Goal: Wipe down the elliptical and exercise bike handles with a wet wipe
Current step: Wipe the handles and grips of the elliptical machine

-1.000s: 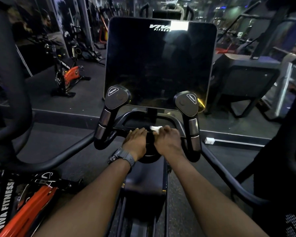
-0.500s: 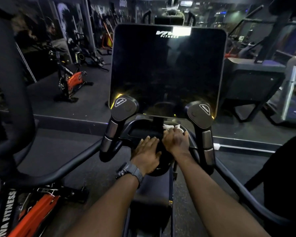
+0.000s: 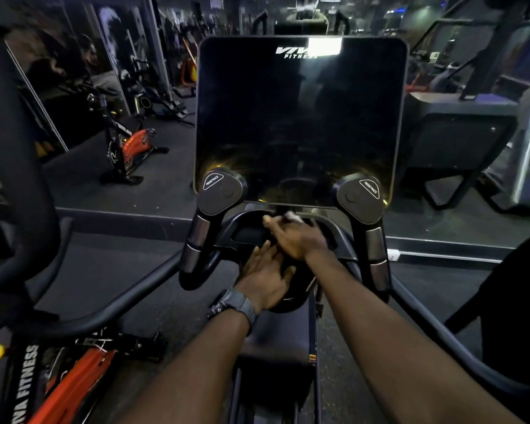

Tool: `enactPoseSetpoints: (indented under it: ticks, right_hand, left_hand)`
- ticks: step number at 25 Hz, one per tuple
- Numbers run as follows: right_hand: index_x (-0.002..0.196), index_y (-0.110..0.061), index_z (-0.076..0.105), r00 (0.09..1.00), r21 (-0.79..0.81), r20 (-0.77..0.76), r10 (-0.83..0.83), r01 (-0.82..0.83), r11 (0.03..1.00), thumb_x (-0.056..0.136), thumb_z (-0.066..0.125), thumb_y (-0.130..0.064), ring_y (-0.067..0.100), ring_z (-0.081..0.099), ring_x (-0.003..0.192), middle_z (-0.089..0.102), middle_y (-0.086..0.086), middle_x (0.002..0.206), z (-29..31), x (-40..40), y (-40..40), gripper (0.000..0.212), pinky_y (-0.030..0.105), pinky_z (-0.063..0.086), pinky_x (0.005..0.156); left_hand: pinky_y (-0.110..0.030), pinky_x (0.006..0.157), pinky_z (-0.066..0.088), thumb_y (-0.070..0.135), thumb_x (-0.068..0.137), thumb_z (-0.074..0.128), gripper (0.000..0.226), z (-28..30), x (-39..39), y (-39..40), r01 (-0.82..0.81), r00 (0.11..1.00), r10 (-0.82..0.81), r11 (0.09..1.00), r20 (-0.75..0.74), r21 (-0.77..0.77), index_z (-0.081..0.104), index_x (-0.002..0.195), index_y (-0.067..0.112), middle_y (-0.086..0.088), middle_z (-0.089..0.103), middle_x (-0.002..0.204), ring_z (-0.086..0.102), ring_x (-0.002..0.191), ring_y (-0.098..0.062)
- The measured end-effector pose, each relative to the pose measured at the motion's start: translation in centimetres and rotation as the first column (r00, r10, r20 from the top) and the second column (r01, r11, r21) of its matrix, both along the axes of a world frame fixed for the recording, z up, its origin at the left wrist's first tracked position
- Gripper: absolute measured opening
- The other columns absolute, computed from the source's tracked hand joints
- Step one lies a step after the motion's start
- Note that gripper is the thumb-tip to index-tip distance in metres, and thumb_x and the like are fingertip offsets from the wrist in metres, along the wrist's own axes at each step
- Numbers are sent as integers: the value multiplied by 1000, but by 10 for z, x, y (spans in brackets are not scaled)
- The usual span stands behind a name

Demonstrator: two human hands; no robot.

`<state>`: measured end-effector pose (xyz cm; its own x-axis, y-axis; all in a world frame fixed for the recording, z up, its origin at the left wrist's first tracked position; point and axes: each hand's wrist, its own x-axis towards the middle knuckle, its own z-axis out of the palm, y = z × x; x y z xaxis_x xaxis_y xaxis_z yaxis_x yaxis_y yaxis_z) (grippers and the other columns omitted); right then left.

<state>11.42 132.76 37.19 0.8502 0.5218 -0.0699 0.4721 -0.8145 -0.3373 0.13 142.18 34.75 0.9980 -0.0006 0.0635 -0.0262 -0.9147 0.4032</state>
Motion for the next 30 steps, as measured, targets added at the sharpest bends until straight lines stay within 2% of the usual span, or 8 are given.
enactPoseSetpoints:
  ticks: [2,5,11,15,19,23,26,30]
  right_hand:
    - [141,-39,47,974,-15,122,-189,192,981,75,-18,-84,16,23,148,41,-3,153,-12,-12,-23,103,47,11,116]
    - [150,-29,36,977,-110,200,-80,104,988,62,-40,-77,21,13,150,29,5,159,-26,-32,-25,126,50,8,117]
    - [149,-25,39,972,14,148,-181,181,983,82,-10,-68,18,16,150,32,4,158,-11,-28,-22,94,45,12,119]
    - [153,-27,28,990,-27,110,84,-82,996,104,17,-48,18,9,151,19,4,163,-14,-45,-11,54,45,14,120]
    - [147,-26,40,973,-22,187,-133,140,990,94,8,-60,25,23,147,34,6,156,-8,-30,-16,71,47,20,116]
    - [144,-24,43,968,-87,197,155,-140,986,97,7,-55,16,21,148,29,0,159,-16,-49,3,67,42,18,117]
    - [140,-23,49,961,-139,273,-39,80,987,90,-3,-58,21,32,144,39,6,153,-16,-33,-13,80,45,26,113]
    - [125,-12,59,990,11,125,64,-66,998,103,27,-40,30,53,122,54,13,134,-7,-35,23,48,36,42,99]
  left_hand:
    - [-36,123,-1,39,102,37,58,1,1,-1,-1,999,0,1000,-41,-23,25,155,19,1,17,164,7,152,-19]
    - [-37,124,2,31,98,41,63,1,0,2,12,1000,-13,997,-10,-78,21,156,16,-3,17,164,8,152,-20]
    - [-40,124,-1,58,97,37,86,-2,-19,-1,-124,992,125,990,-14,62,5,155,3,-13,-5,165,-11,152,-26]
    - [-34,123,-10,61,95,38,95,5,-28,4,-148,982,157,985,-107,85,-8,155,5,-13,-14,164,-18,150,-21]
    - [-34,123,-9,76,88,34,106,10,-21,11,-105,983,114,992,-146,73,-6,156,4,-12,-13,164,-15,151,-21]
    - [-37,124,-3,76,85,38,108,6,-23,18,-62,982,80,993,-174,102,-6,156,7,-12,-11,164,-13,151,-21]
    - [-34,123,-7,77,87,35,107,16,-23,16,-97,978,110,992,-179,84,-3,156,5,-11,-11,164,-13,151,-21]
    - [-31,123,-2,77,84,44,109,22,-24,16,-84,984,85,996,-156,14,-3,157,12,-9,-4,165,-4,152,-19]
